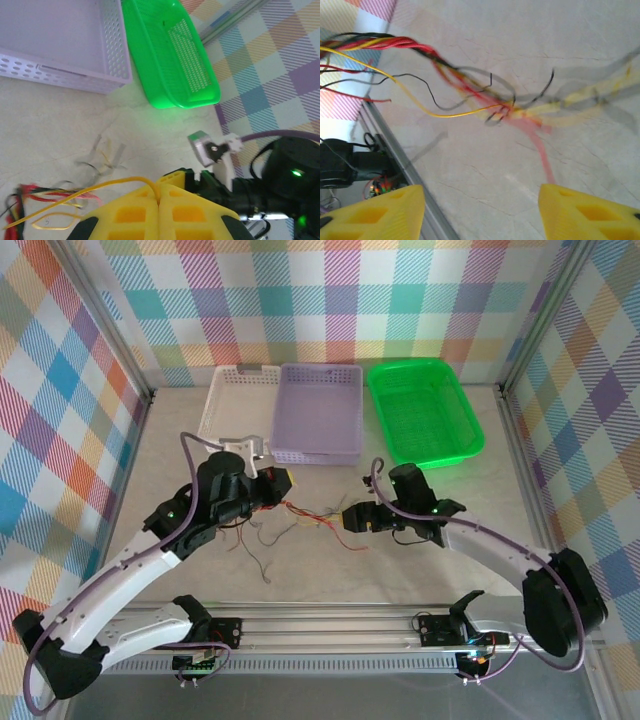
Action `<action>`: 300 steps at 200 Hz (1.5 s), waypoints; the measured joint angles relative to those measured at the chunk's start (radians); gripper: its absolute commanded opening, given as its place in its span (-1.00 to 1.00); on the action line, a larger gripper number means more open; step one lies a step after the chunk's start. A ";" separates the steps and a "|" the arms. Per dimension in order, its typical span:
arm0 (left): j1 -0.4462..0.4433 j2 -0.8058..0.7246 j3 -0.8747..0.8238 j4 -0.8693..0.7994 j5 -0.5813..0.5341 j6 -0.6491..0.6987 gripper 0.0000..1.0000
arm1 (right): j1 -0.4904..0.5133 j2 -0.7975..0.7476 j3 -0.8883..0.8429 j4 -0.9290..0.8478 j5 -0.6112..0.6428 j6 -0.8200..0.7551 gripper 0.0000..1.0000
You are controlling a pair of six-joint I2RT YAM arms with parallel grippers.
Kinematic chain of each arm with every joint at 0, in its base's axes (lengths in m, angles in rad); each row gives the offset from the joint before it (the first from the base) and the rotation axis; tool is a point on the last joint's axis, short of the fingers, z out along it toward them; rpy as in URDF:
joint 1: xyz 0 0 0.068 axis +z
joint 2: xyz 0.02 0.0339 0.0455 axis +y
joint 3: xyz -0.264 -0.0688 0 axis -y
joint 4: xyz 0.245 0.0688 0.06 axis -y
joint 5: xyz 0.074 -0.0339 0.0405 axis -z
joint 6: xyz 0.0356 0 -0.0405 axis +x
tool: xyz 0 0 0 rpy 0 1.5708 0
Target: Untangle the cables
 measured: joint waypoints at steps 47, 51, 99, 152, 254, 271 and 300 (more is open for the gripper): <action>0.002 0.090 0.062 -0.008 0.021 -0.021 -1.00 | 0.003 -0.219 -0.062 0.126 -0.043 0.031 0.45; 0.002 0.094 0.067 -0.008 0.021 -0.025 -1.00 | 0.007 -0.227 -0.067 0.145 -0.051 0.037 0.47; 0.002 0.149 0.097 0.033 0.021 -0.102 -1.00 | 0.248 -0.167 -0.052 0.276 -0.019 0.060 0.54; 0.000 0.197 0.098 0.063 0.016 -0.170 -1.00 | 0.361 -0.015 -0.029 0.425 0.179 0.114 0.66; -0.108 0.201 0.122 0.117 -0.117 -0.213 -1.00 | 0.521 0.305 -0.004 0.872 0.494 0.204 0.68; -0.117 0.201 0.122 0.117 -0.136 -0.216 -1.00 | 0.537 0.314 -0.004 0.941 0.557 0.196 0.67; -0.132 0.200 0.122 0.119 -0.155 -0.218 -1.00 | 0.562 0.321 -0.004 1.028 0.661 0.166 0.67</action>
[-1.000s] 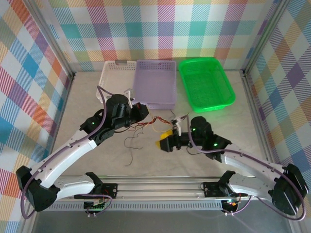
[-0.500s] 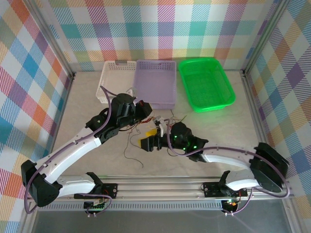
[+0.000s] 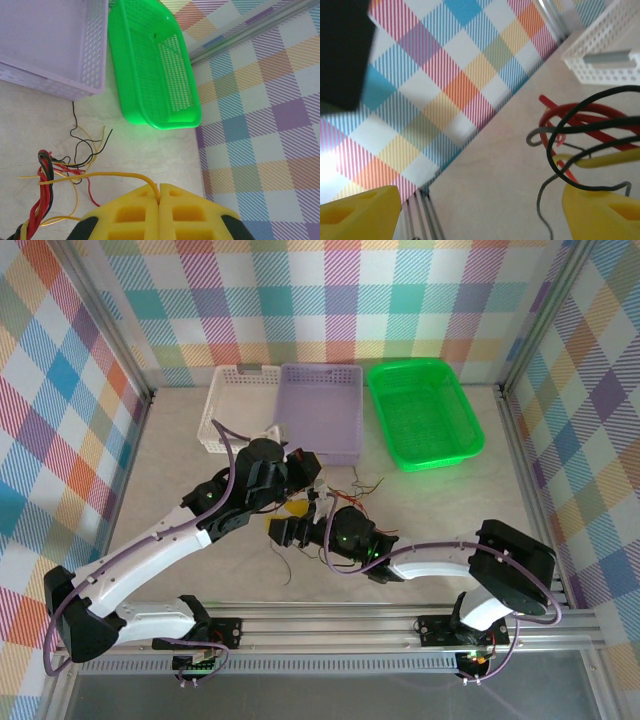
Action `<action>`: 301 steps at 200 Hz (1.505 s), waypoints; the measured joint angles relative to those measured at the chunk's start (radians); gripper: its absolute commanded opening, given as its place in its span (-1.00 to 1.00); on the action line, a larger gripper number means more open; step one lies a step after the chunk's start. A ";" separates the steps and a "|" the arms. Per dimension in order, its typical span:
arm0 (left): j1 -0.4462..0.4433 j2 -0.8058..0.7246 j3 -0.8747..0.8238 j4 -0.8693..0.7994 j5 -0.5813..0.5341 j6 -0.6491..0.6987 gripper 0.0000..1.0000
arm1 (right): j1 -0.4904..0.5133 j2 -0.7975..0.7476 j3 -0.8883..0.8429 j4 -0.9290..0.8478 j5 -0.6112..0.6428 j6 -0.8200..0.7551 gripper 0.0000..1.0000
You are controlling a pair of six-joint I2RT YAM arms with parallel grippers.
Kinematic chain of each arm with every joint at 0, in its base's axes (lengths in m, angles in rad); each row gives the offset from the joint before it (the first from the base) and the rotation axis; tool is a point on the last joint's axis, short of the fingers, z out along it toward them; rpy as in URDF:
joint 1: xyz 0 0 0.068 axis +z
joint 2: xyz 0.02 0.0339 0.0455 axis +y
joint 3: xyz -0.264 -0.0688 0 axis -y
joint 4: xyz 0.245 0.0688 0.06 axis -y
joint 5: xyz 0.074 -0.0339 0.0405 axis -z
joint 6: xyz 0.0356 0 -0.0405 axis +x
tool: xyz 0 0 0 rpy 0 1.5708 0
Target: Untangle the cables
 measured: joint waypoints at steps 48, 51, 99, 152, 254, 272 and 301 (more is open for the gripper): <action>-0.021 -0.020 0.000 0.004 -0.032 -0.009 -1.00 | 0.015 0.069 0.013 0.043 0.171 -0.030 0.66; -0.023 -0.022 0.000 0.004 -0.035 -0.009 -1.00 | 0.017 0.073 0.013 0.045 0.183 -0.031 0.65; -0.073 -0.047 0.000 0.016 -0.079 -0.021 -1.00 | 0.031 0.110 0.025 0.115 0.317 -0.046 0.63; -0.107 -0.067 -0.015 0.033 -0.128 -0.032 -1.00 | 0.069 0.188 0.055 0.283 0.432 -0.151 0.54; -0.119 -0.161 -0.020 -0.021 -0.224 0.003 -1.00 | 0.077 0.150 -0.024 0.281 0.495 -0.163 -1.00; -0.118 -0.183 -0.006 -0.067 -0.253 0.045 -1.00 | 0.077 0.083 -0.084 0.188 0.504 -0.105 -1.00; -0.103 -0.211 0.038 -0.131 -0.282 0.113 -1.00 | 0.045 -0.026 -0.170 -0.005 0.514 0.035 -1.00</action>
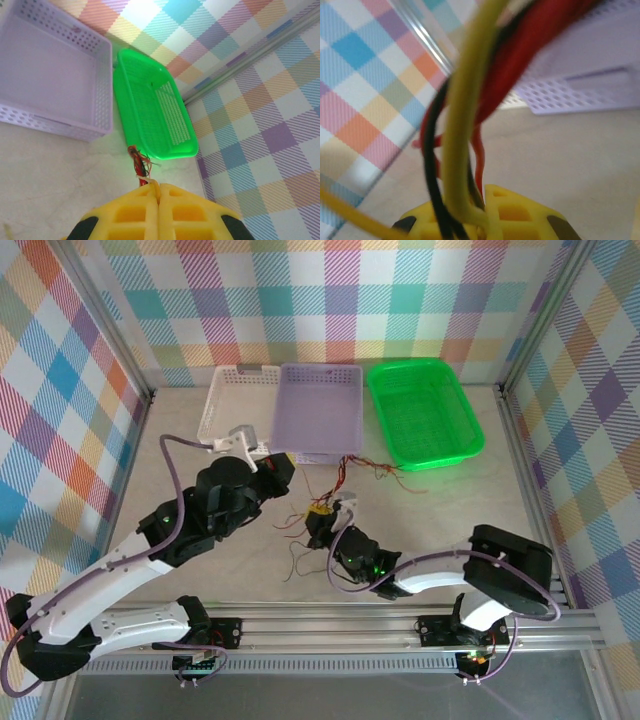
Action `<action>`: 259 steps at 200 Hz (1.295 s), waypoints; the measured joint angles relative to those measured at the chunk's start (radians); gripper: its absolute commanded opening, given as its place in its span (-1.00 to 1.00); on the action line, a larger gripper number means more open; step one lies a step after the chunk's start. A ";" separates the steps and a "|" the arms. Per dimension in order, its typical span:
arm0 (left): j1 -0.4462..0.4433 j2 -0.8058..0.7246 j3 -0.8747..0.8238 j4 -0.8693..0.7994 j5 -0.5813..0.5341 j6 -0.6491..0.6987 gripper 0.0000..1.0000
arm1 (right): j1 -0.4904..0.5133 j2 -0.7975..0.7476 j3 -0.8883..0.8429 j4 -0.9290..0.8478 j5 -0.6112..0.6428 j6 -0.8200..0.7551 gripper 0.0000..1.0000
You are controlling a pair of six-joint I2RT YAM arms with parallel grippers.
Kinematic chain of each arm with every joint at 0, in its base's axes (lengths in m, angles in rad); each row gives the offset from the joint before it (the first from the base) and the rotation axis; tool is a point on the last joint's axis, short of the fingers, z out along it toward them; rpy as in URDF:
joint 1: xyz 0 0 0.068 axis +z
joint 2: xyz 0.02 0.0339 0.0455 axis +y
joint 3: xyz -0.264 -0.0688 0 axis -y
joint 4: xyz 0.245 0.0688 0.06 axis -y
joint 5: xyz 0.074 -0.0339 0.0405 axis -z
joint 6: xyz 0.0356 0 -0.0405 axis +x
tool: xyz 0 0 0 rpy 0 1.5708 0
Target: Untangle the cables
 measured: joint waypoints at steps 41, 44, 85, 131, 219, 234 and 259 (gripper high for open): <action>0.072 -0.052 0.061 -0.078 -0.023 0.085 -1.00 | -0.084 -0.169 -0.116 -0.293 0.011 0.206 -1.00; 0.079 -0.056 0.066 -0.085 -0.025 0.091 -1.00 | -0.090 -0.182 -0.124 -0.313 0.013 0.217 -1.00; 0.145 -0.092 0.130 -0.168 -0.034 0.172 -1.00 | -0.168 -0.399 -0.197 -0.544 0.024 0.331 -1.00; 0.169 -0.097 0.217 -0.266 -0.051 0.270 -1.00 | -0.272 -0.666 -0.226 -0.805 0.024 0.398 -1.00; 0.175 -0.148 0.360 -0.350 -0.236 0.427 -1.00 | -0.533 -0.912 -0.232 -1.215 -0.072 0.398 -1.00; 0.175 -0.145 0.373 -0.353 -0.254 0.443 -1.00 | -0.534 -0.887 -0.229 -1.234 -0.085 0.383 -1.00; 0.177 -0.135 0.377 -0.353 -0.258 0.459 -1.00 | -0.534 -0.857 -0.227 -1.238 -0.107 0.362 -1.00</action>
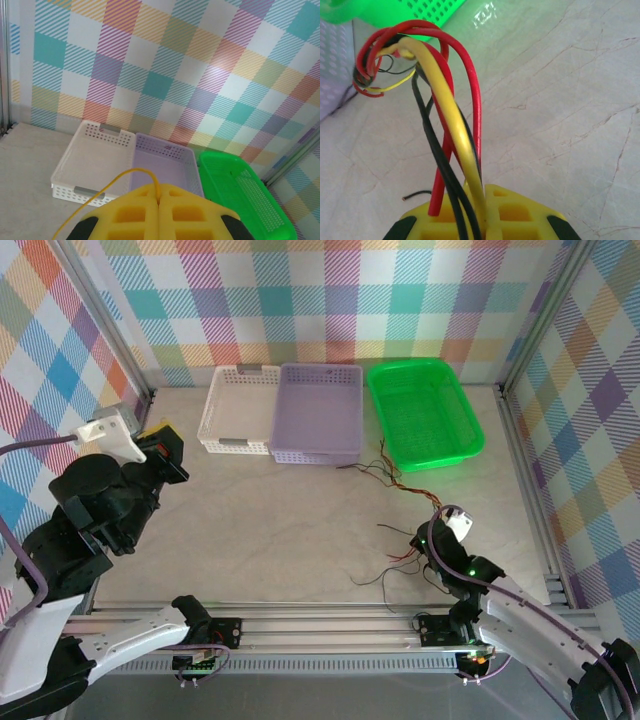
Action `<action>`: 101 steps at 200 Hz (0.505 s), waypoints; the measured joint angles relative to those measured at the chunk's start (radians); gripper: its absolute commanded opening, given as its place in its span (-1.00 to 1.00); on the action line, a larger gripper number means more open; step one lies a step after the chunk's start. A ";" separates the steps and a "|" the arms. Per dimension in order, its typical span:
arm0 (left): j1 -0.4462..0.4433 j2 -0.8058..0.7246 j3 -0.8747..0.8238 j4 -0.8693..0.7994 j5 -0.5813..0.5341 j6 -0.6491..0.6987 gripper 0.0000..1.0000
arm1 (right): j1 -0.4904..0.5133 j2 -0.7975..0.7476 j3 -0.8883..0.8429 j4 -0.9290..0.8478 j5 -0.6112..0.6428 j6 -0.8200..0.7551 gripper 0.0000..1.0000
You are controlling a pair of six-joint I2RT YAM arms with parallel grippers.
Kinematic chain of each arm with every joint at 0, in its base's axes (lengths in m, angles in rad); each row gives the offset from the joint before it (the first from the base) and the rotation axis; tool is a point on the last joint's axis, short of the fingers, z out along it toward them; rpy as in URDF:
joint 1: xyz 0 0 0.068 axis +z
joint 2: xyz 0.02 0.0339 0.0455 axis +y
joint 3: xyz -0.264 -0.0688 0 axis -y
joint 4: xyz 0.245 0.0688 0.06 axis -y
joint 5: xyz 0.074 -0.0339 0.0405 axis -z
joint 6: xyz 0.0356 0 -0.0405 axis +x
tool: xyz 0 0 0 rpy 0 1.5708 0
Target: Untangle the cables
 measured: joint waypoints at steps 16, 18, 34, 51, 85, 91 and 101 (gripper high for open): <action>0.000 0.018 0.009 0.002 0.002 0.007 -1.00 | 0.000 -0.008 0.000 0.011 -0.014 -0.019 -1.00; 0.000 0.020 0.010 0.002 0.002 0.008 -1.00 | 0.000 -0.010 0.000 0.013 -0.016 -0.023 -1.00; 0.000 0.045 0.017 0.013 0.009 0.012 -1.00 | 0.000 -0.027 0.000 0.033 -0.031 -0.052 -1.00; 0.000 0.080 0.026 0.027 0.020 0.024 -1.00 | 0.000 -0.046 0.000 0.051 -0.050 -0.087 -1.00; 0.022 0.179 0.068 0.089 0.036 0.071 -1.00 | 0.000 -0.099 0.001 0.094 -0.118 -0.183 -1.00; 0.033 0.194 0.076 0.098 0.042 0.077 -1.00 | 0.000 -0.109 0.003 0.101 -0.134 -0.196 -1.00; 0.059 0.230 0.087 0.119 0.056 0.087 -1.00 | 0.000 -0.123 0.010 0.111 -0.161 -0.223 -1.00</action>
